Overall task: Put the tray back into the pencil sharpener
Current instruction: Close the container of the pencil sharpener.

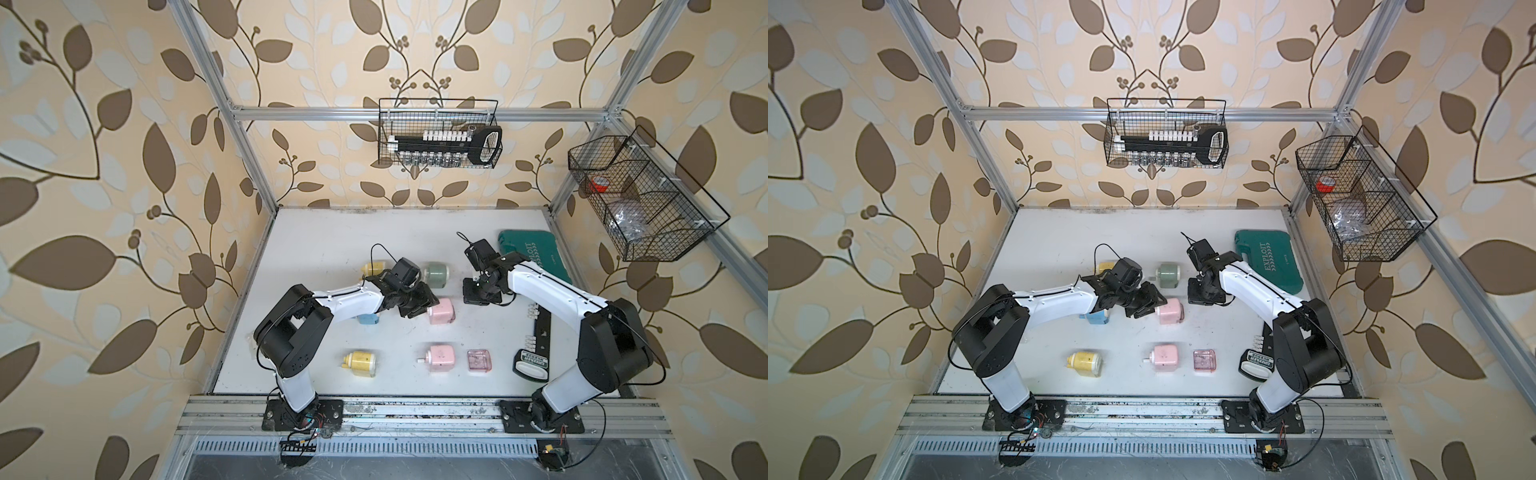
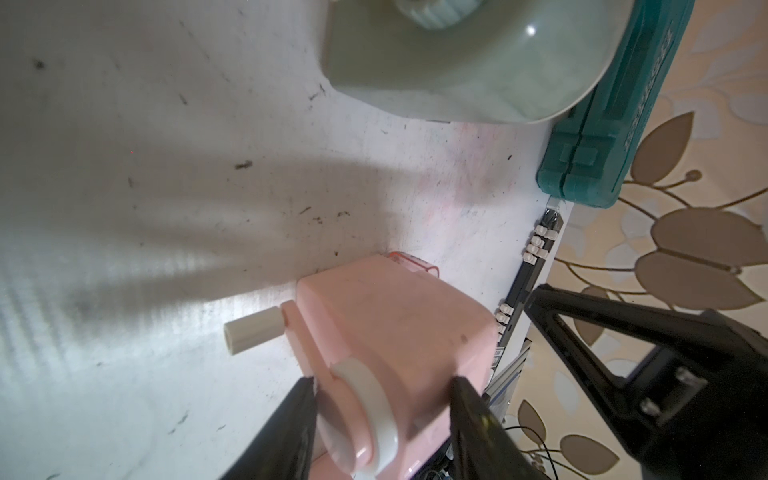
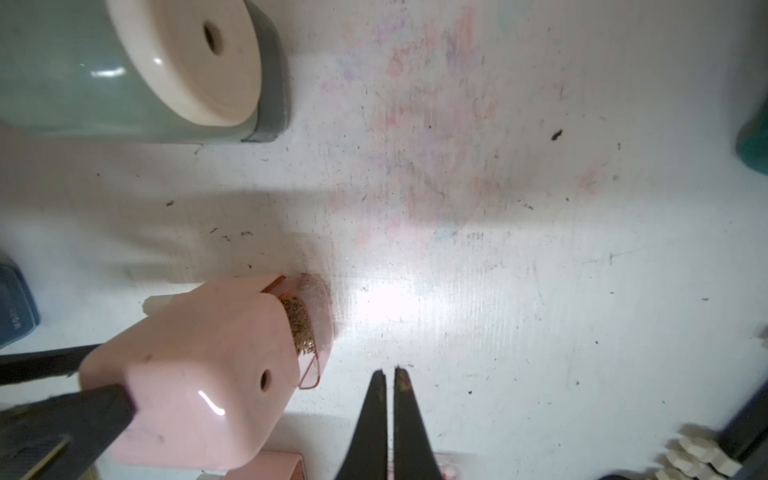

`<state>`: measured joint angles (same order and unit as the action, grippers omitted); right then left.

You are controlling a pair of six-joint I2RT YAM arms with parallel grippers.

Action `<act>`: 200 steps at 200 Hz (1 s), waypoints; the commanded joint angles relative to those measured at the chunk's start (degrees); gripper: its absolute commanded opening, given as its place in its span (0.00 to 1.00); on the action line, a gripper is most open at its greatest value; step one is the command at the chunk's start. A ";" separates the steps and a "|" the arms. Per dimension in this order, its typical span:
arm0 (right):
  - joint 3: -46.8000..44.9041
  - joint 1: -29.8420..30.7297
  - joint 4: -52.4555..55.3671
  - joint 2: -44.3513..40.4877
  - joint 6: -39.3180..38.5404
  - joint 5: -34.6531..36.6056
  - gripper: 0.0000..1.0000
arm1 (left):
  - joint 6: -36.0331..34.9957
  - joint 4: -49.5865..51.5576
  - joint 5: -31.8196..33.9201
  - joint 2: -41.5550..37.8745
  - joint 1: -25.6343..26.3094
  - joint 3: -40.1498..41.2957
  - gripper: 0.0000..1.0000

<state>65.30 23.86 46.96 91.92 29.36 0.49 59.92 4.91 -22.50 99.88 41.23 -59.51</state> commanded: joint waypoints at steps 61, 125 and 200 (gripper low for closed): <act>-3.11 0.22 -8.46 7.66 0.69 -6.12 0.00 | -1.65 4.53 0.48 2.94 0.35 -0.22 0.52; -4.89 2.29 -13.16 8.96 1.36 -12.03 0.00 | -1.38 3.66 -0.09 3.68 0.34 -0.09 0.52; -6.13 2.78 -14.62 5.74 2.68 -14.97 0.00 | -1.30 3.31 -0.17 4.08 0.34 0.17 0.52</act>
<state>60.29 25.82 34.44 99.98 30.68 -10.15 59.53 4.67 -23.62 100.73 41.15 -60.16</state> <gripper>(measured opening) 0.047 0.523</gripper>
